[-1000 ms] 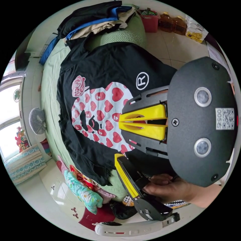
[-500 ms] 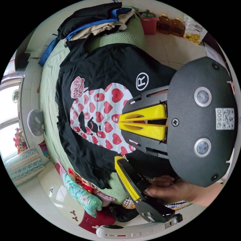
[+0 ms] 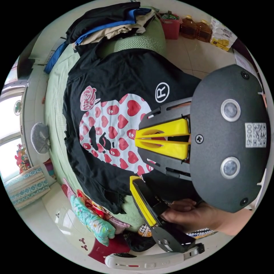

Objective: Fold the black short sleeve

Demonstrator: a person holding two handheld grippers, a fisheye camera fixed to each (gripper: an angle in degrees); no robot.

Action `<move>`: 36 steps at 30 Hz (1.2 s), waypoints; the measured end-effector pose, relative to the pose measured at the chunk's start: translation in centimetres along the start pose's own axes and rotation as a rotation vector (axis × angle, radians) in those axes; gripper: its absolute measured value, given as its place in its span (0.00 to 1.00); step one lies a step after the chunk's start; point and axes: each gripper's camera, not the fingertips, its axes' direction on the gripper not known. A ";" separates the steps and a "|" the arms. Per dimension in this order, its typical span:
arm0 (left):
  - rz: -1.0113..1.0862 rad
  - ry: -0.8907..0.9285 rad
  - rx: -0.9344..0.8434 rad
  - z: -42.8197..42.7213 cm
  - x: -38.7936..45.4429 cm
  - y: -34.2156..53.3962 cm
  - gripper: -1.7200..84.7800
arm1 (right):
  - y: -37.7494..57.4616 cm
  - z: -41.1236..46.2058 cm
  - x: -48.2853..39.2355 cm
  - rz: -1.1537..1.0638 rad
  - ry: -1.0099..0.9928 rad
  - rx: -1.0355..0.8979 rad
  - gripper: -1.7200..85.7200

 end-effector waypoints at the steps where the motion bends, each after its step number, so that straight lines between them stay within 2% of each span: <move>1: -0.005 0.004 -0.004 0.1 -0.1 -0.1 0.01 | 0.0 0.0 0.0 0.000 -0.002 0.000 0.01; 36: -0.013 0.051 0.038 -0.9 -1.4 0.6 0.01 | -1.0 0.9 -0.2 0.001 0.011 -0.016 0.01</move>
